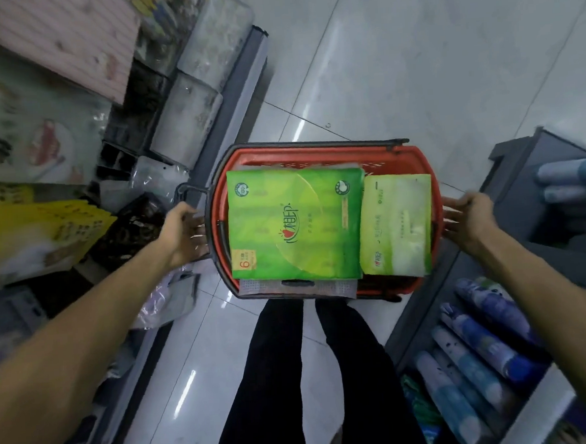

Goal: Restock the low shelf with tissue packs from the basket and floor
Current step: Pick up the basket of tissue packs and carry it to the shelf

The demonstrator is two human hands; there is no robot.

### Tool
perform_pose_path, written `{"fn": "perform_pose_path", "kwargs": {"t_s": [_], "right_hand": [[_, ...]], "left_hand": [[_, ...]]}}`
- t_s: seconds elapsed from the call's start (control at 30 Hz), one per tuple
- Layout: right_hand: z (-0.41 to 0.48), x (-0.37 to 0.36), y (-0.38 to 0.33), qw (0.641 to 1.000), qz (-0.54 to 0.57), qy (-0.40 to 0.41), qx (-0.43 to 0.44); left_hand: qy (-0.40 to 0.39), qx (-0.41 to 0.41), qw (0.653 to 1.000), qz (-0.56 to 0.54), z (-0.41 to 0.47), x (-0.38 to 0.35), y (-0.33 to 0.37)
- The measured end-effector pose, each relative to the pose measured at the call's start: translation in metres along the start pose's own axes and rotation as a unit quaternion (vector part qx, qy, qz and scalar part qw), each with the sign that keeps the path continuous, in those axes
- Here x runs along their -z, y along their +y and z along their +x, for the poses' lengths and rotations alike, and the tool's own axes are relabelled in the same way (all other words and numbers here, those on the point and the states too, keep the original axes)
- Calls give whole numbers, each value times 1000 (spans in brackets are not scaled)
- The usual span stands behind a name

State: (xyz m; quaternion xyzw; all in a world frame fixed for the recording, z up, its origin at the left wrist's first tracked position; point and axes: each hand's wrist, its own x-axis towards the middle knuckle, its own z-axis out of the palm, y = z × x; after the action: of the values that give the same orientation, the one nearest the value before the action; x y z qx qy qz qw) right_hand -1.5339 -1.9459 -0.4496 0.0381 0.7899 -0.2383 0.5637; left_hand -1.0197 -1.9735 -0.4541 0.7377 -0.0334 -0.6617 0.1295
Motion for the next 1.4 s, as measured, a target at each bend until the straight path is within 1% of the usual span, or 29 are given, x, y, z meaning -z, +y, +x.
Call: {"fn": "perform_pose_path", "kwargs": {"t_s": [0.17,0.33,0.4,0.47,0.53,0.63,0.73,0.83,0.93,1.07,1.23,1.33,1.4], "right_hand": [[-58,-36,-28,996,-74,-27,37],[-123,-70,-44,981,-162,-76,75],[-149,-84,-52,971,-196,-97,96],[-174,-98,-61,960,-229,-117,113],[-196,-109,-64,948,-263,-133,123],[-221,-123,-62,922,-321,-162,140],[-250,-140,-59,905,-354,-185,143],[-277,-162,-52,886,-382,-215,150],[-304,-186,-40,850,-440,-249,150],[-346,-221,-14,800,-509,-281,150],[-403,-262,51,735,-582,-310,155],[-436,-289,103,681,-641,-319,156],[-458,-306,142,640,-679,-324,157]], "left_hand": [[16,11,999,-38,-61,58,-24],[78,-28,995,-62,-135,80,-57],[100,-39,989,-101,-163,96,-70],[107,-18,983,-149,-189,110,-83],[99,0,975,-201,-215,120,-100],[102,4,961,-258,-247,139,-138],[88,-4,947,-308,-278,154,-186],[103,-8,926,-363,-301,160,-240],[122,-14,902,-413,-319,161,-298],[156,-4,857,-491,-345,157,-375],[174,14,796,-579,-381,151,-470],[185,23,763,-619,-401,147,-524],[198,34,734,-649,-414,146,-560]]}}
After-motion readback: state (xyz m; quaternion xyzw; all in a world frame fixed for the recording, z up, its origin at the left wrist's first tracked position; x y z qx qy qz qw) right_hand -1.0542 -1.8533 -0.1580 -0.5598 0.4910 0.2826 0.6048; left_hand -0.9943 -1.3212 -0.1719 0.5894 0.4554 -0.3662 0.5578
